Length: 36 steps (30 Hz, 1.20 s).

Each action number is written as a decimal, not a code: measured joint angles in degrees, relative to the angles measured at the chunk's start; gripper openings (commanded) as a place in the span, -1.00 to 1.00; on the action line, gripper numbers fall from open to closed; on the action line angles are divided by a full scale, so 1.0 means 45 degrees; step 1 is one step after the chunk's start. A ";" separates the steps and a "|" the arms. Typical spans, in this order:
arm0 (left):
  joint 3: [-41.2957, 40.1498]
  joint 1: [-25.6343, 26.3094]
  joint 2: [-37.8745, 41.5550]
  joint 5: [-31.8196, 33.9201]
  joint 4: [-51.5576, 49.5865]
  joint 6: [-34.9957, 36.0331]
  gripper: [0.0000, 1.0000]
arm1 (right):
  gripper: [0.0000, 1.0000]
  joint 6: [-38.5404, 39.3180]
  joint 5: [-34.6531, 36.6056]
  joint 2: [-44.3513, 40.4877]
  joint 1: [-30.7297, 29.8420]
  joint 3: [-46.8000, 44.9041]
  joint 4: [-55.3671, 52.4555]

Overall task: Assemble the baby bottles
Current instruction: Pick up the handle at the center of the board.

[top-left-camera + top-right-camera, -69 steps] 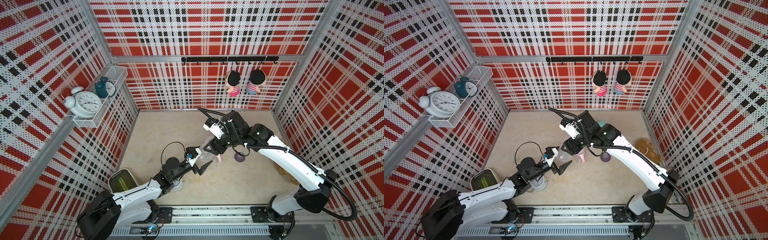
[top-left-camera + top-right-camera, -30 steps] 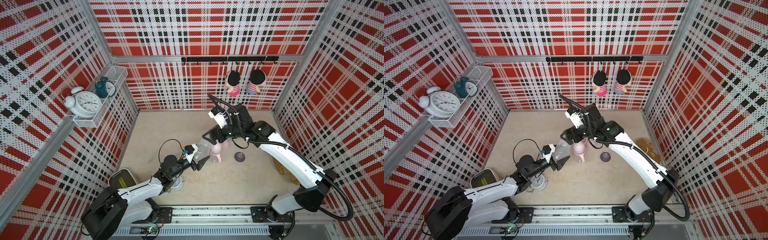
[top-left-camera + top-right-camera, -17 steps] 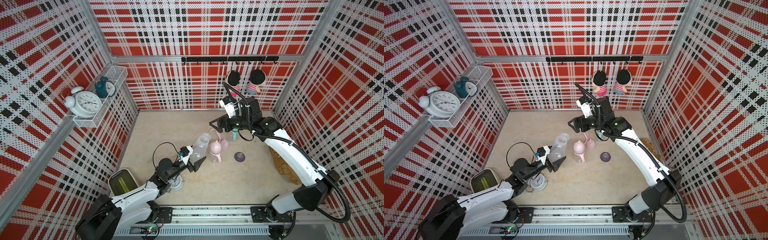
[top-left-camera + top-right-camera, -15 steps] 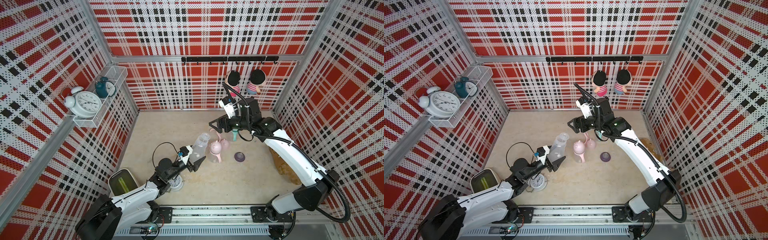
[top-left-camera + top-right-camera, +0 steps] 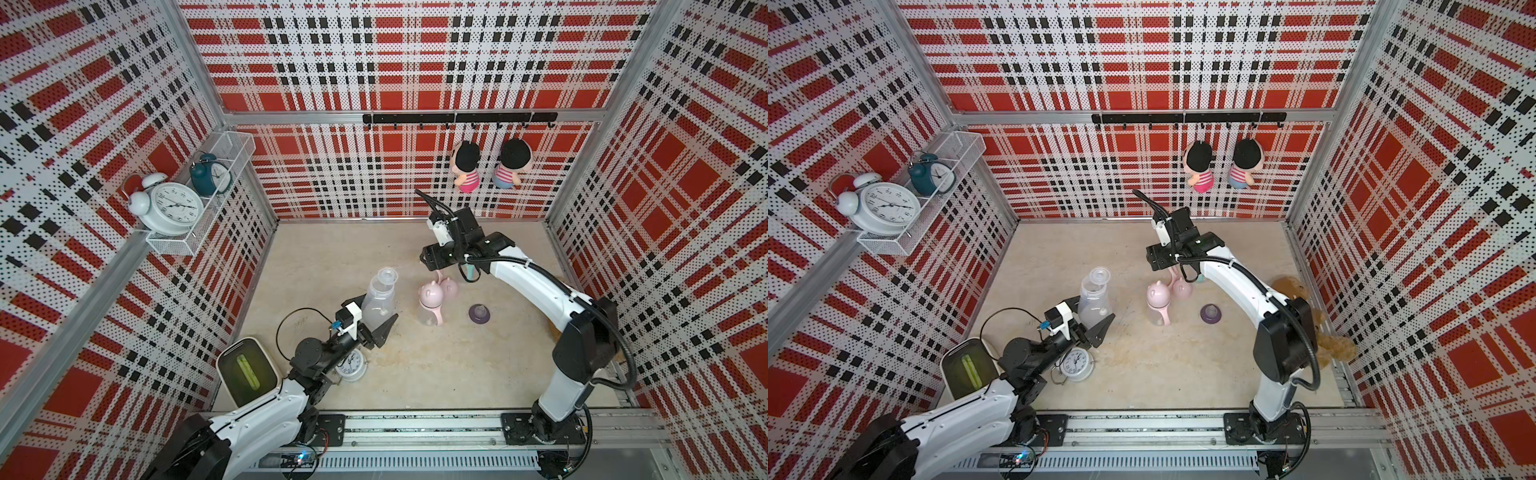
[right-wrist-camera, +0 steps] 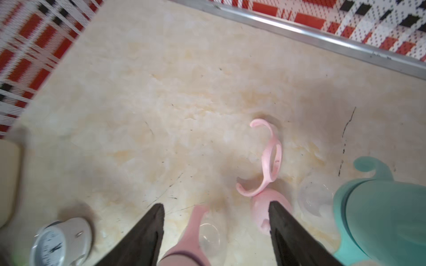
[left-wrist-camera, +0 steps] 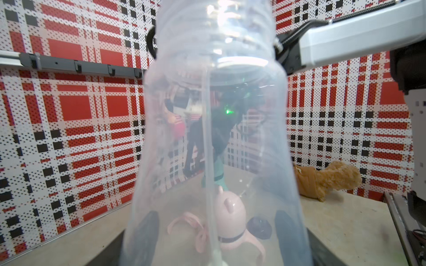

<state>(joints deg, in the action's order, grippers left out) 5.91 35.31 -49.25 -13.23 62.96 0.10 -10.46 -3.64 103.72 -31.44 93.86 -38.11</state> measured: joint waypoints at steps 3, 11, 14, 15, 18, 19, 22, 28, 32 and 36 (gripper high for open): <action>-0.0107 0.0034 0.0165 0.0204 0.0151 0.0097 -1.00 | 0.39 0.0078 0.0403 0.1015 0.0039 0.0471 -0.0078; -0.0107 0.0039 0.0078 0.0369 0.0165 0.0141 -1.00 | 0.28 0.0355 0.1175 0.2584 0.0364 0.2302 -0.0131; -0.0107 0.0087 0.0102 0.0379 0.0170 0.0180 -1.00 | 0.21 0.0491 0.1467 0.3060 0.0408 0.2691 -0.0175; -0.0107 0.0107 0.0136 0.0379 0.0170 0.0194 -1.00 | 0.20 0.0529 0.1549 0.3206 0.0432 0.2735 -0.0199; -0.0112 0.0170 0.0325 0.0432 0.0175 0.0282 -1.00 | 0.14 0.0597 0.1768 0.3662 0.0442 0.2754 -0.0345; -0.0112 0.0194 0.0408 0.0442 0.0175 0.0301 -1.00 | 0.11 0.0636 0.1807 0.3789 0.0442 0.2754 -0.0374; -0.0117 0.0316 0.0743 0.0563 0.0194 0.0374 -1.00 | 0.04 0.0704 0.1996 0.4182 0.0442 0.2754 -0.0471; -0.0117 0.0447 0.1103 0.0695 0.0209 0.0413 -1.00 | -0.05 0.0753 0.2297 0.4405 0.0442 0.2662 -0.0573; -0.0112 0.0554 0.1093 0.0704 0.0209 0.0427 -1.00 | -0.12 0.0792 0.2535 0.4512 0.0442 0.2482 -0.0559; -0.0112 0.0758 0.1107 0.0753 0.0214 0.0476 -1.00 | -0.18 0.0797 0.2705 0.4935 0.0442 0.2482 -0.0515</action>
<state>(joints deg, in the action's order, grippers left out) 5.41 38.72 -44.27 -9.85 63.92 2.24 -6.87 8.54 125.93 -29.45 105.03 -40.42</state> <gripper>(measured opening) 0.814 0.427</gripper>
